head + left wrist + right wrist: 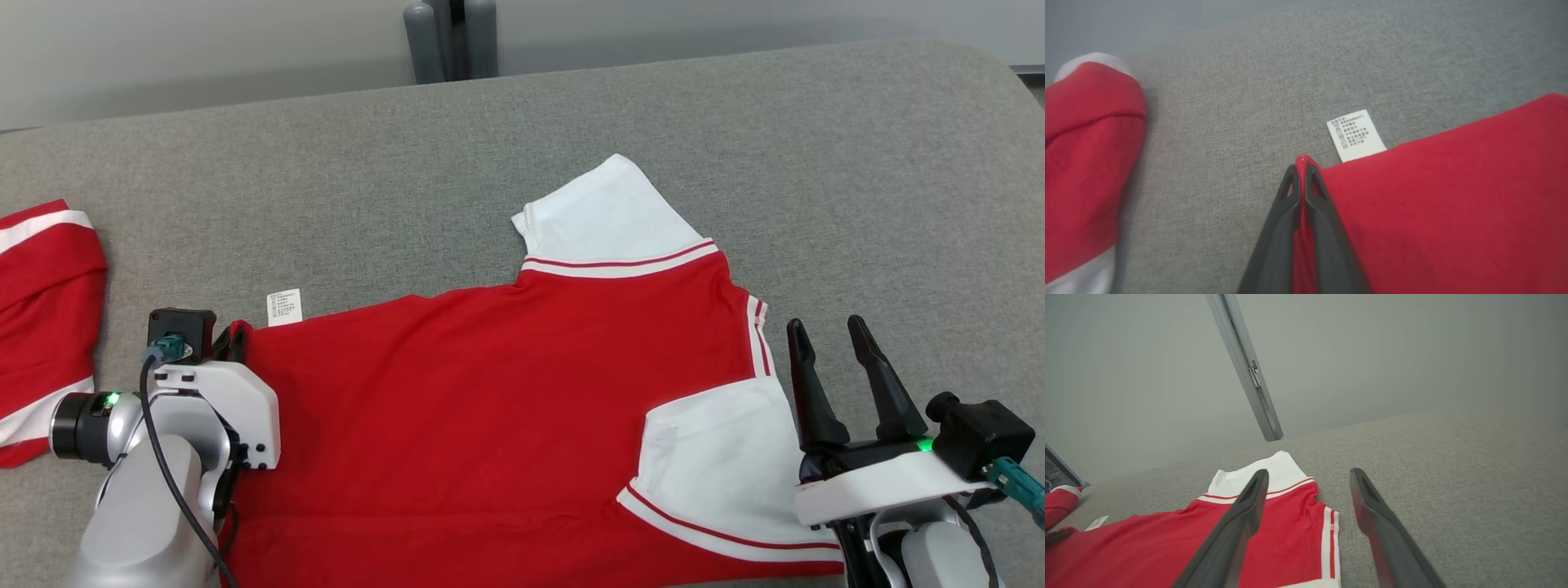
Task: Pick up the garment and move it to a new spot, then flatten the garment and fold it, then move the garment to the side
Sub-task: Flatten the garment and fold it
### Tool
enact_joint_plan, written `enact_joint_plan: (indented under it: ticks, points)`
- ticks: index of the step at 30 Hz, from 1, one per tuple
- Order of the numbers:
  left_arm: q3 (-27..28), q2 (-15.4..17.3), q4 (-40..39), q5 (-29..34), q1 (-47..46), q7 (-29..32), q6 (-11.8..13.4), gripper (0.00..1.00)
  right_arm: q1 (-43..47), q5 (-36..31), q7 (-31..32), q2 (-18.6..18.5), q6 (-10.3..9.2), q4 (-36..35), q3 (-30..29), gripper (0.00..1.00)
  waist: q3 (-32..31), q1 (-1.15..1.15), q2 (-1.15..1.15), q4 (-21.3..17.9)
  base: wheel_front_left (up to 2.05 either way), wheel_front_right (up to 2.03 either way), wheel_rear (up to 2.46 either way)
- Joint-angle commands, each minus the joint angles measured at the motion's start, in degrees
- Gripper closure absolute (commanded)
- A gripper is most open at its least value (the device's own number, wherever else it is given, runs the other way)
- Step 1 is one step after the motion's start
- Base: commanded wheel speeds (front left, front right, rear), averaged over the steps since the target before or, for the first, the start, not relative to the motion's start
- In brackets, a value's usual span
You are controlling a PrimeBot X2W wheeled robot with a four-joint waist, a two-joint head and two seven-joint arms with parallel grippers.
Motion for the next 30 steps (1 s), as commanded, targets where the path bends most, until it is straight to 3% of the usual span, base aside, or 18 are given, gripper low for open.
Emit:
enact_joint_plan:
  ticks: [1,8,15,24,30]
  points:
    - [0.22,0.0,-0.04,-0.53,-0.79,-0.84,0.42,1.0,-0.12,-0.02,-0.09,-0.24,0.03,0.1,-0.4,0.0,-0.21,0.0,0.0,0.28,0.0,0.0,0.0]
    - [-0.25,-2.18,-1.48,-1.43,0.02,-3.76,0.36,1.0,-2.94,-0.5,0.21,-2.24,0.03,2.0,-0.58,0.0,-0.78,0.0,0.0,3.17,0.0,0.0,0.0]
    - [-2.1,-4.72,-3.75,-1.53,-0.58,-4.55,0.05,1.0,-12.11,0.69,6.95,-5.99,0.03,6.17,0.17,0.0,0.53,0.0,0.0,7.41,0.0,0.0,0.0]
    - [-5.56,-7.48,-5.82,-1.73,-2.99,-5.02,-0.4,1.0,-29.98,6.61,21.01,-11.41,0.03,20.66,0.89,0.0,4.43,0.0,0.0,13.84,0.0,0.0,0.0]
    - [-8.09,-8.38,-6.05,-2.46,-4.89,-5.58,-0.5,1.0,-40.06,8.4,26.72,-14.22,0.03,31.41,2.36,0.0,7.43,0.0,0.0,17.17,0.0,0.0,0.0]
